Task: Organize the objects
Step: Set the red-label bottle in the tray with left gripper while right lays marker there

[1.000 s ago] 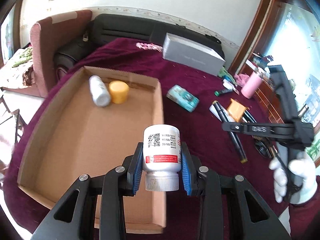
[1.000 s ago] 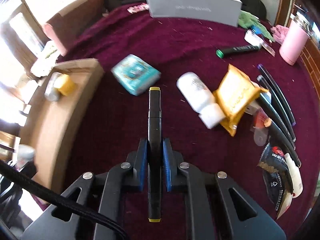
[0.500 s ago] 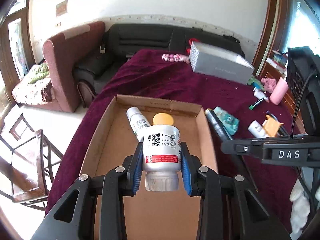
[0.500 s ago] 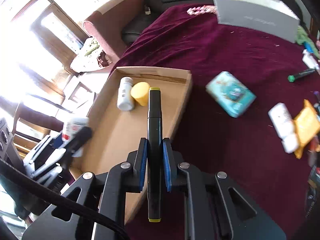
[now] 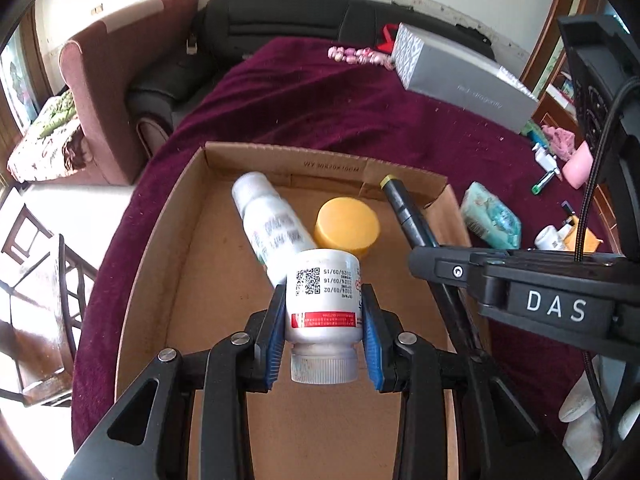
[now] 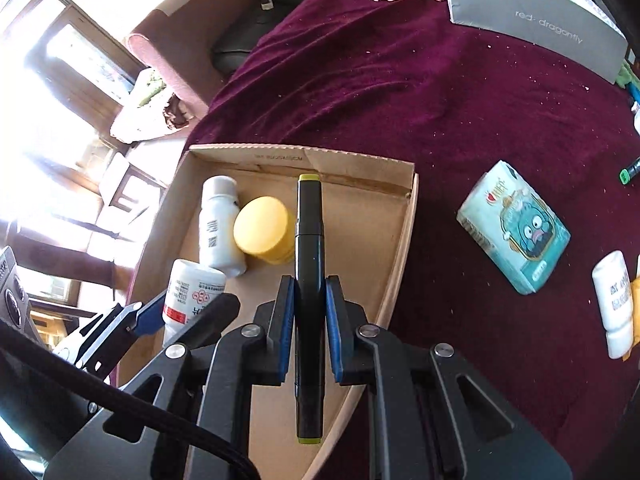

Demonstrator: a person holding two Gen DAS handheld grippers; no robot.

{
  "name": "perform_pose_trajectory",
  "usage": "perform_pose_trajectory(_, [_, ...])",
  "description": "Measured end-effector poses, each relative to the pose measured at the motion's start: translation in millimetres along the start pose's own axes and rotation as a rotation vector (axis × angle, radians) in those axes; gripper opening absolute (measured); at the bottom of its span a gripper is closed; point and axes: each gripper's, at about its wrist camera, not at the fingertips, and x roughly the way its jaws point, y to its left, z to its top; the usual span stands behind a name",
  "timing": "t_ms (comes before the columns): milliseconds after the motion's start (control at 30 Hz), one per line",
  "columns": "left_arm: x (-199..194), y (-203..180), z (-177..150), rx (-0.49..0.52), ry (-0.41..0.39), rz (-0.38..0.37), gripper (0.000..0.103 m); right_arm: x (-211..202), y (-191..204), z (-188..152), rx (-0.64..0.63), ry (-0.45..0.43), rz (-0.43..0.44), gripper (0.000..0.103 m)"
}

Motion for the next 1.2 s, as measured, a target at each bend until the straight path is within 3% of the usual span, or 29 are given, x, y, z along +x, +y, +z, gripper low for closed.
perform_pose_trajectory(233, [17, 8, 0, -0.029, 0.031, 0.011, 0.029, 17, -5, 9, 0.005, 0.004, -0.074, 0.013])
perform_pose_trajectory(767, [13, 14, 2, -0.085, -0.001, 0.021, 0.03, 26, -4, 8, -0.042, -0.017, -0.107, 0.014])
perform_pose_trajectory(967, [-3, 11, 2, -0.061, -0.045, 0.064, 0.03, 22, -3, 5, -0.048, -0.031, -0.082, 0.025])
perform_pose_trajectory(1133, [-23, 7, 1, -0.036, -0.093, 0.112, 0.031, 11, -6, 4, -0.028, -0.08, -0.033, 0.047])
perform_pose_trajectory(1200, [-32, 5, -1, -0.03, -0.111, 0.131, 0.031, 4, -7, 4, -0.03, -0.107, -0.013, 0.047])
